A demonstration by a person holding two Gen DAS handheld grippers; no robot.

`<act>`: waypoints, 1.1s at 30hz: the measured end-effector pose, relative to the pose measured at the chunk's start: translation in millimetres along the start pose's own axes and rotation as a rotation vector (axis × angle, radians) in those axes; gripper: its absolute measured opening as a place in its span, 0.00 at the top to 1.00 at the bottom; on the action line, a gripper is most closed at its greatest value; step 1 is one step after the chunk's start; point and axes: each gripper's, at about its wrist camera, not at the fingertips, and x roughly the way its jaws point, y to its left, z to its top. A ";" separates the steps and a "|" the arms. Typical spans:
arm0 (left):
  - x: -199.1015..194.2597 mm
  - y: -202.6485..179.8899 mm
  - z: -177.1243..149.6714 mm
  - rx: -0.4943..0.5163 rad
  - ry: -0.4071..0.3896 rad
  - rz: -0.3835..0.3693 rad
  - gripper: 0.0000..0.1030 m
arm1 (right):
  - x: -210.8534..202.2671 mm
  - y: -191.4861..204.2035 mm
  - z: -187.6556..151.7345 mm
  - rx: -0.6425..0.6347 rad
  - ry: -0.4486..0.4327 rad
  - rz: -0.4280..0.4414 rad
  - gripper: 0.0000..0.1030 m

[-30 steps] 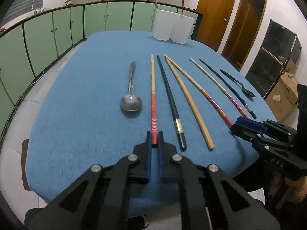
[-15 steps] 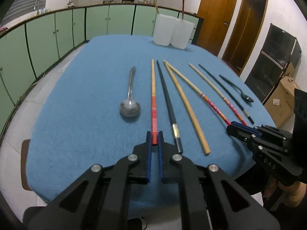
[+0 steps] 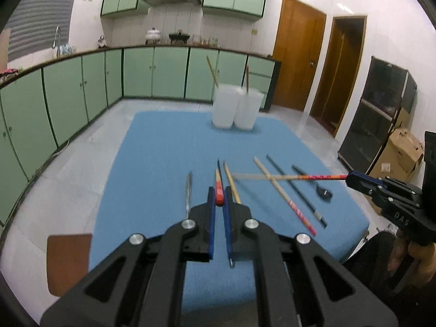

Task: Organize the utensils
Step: 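Carry both chopsticks to the white holder and release them inside, both tools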

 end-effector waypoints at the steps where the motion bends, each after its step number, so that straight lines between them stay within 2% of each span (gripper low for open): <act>1: -3.7 -0.6 6.6 0.009 -0.014 0.003 0.95 | -2.4 -0.7 8.3 -0.002 -0.006 0.004 0.94; 5: -11.3 -1.6 35.7 0.041 -0.054 0.000 0.95 | -1.9 -1.6 39.1 -0.042 -0.022 0.022 0.94; 9: -8.1 -3.6 64.8 0.076 -0.068 -0.021 0.95 | 16.8 -0.7 73.9 -0.098 -0.004 0.050 0.94; 16: 19.5 8.2 98.4 0.079 -0.044 -0.056 0.95 | 54.5 -4.1 113.1 -0.143 0.045 0.084 0.94; 22: 36.9 18.8 123.6 0.063 -0.031 -0.089 0.95 | 77.3 -28.6 148.4 -0.121 0.110 0.137 0.94; 28: 49.2 18.3 150.7 0.085 -0.037 -0.096 0.95 | 78.9 -42.0 184.8 -0.132 0.126 0.155 0.94; 33: 57.2 14.6 180.5 0.094 -0.047 -0.110 0.95 | 76.8 -42.8 209.7 -0.184 0.110 0.134 0.94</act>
